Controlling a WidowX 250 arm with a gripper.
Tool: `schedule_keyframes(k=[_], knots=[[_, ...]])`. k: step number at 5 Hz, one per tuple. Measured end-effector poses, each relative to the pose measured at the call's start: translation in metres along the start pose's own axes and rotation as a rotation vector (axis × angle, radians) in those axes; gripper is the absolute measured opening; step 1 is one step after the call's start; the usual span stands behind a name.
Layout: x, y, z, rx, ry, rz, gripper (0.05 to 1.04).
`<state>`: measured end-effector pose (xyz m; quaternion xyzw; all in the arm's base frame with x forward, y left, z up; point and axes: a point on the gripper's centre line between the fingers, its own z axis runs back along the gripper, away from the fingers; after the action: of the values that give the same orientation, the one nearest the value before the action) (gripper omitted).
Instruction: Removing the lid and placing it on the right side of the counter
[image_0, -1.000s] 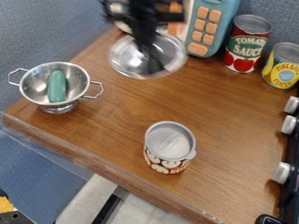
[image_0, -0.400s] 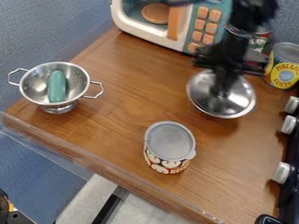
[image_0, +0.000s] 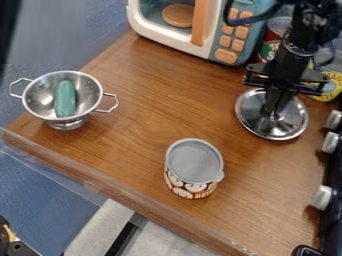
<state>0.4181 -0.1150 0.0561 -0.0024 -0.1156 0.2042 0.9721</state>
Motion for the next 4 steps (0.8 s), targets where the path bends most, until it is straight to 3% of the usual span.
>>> schedule_keyframes(k=[1,2,4], knots=[[0.002,-0.007,-0.002,-0.023,0.011,0.040,0.074],[0.007,-0.008,0.002,-0.006,0.009,0.068,0.219],[0.002,-0.010,0.010,-0.021,0.063,0.061,0.772]])
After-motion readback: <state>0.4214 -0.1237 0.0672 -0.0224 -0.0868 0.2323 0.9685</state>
